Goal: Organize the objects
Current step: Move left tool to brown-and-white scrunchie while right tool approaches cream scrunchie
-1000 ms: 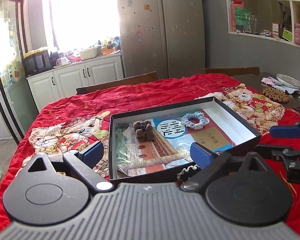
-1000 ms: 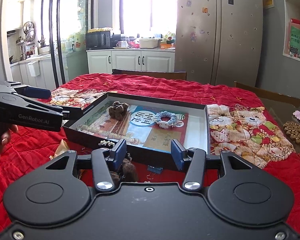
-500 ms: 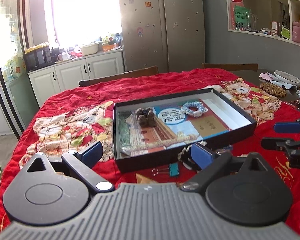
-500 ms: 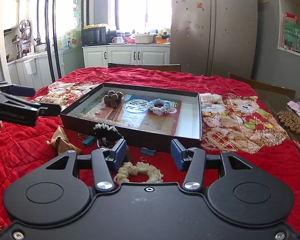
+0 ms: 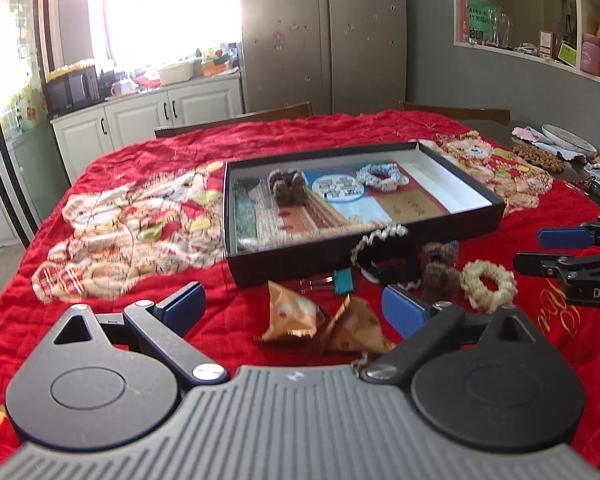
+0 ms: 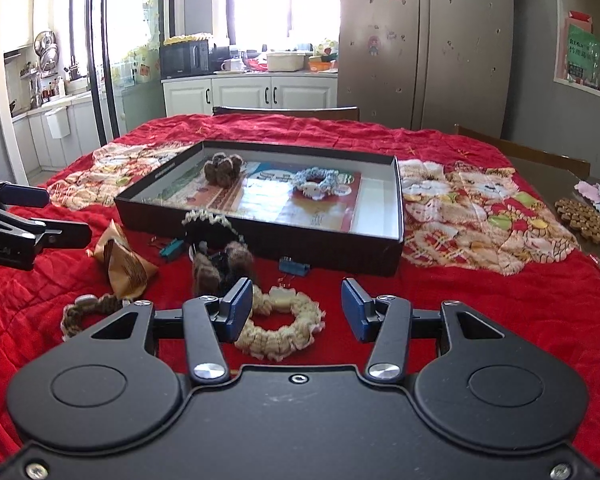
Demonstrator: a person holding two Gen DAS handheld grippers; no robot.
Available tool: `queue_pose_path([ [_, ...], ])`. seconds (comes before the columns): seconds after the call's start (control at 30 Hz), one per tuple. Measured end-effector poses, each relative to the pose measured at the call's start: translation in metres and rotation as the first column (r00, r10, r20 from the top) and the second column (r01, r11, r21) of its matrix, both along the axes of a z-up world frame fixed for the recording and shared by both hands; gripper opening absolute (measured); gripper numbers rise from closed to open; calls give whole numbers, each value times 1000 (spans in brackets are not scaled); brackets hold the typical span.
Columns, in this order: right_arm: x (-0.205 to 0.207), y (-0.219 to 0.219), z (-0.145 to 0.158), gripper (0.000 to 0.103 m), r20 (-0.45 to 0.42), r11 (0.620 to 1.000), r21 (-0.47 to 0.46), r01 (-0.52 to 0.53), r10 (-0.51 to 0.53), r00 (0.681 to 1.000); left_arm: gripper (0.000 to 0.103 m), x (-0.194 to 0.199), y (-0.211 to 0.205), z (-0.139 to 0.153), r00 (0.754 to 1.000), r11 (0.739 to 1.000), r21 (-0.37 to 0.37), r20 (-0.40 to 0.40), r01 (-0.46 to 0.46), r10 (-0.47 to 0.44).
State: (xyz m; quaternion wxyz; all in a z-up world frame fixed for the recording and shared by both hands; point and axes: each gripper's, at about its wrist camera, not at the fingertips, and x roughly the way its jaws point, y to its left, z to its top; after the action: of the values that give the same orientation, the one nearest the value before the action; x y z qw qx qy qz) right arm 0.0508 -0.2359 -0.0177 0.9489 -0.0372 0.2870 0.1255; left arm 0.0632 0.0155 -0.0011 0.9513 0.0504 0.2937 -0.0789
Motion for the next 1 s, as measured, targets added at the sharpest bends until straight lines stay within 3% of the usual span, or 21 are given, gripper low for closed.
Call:
queue_pose_path([
  [0.33, 0, 4, -18, 46, 3, 999, -19, 31, -31, 1000, 98, -12, -5, -21, 998, 999, -5, -49, 43, -43],
  [1.0, 11, 1, -37, 42, -47, 998, 4, 57, -56, 997, 83, -10, -3, -52, 987, 998, -31, -148, 57, -61],
])
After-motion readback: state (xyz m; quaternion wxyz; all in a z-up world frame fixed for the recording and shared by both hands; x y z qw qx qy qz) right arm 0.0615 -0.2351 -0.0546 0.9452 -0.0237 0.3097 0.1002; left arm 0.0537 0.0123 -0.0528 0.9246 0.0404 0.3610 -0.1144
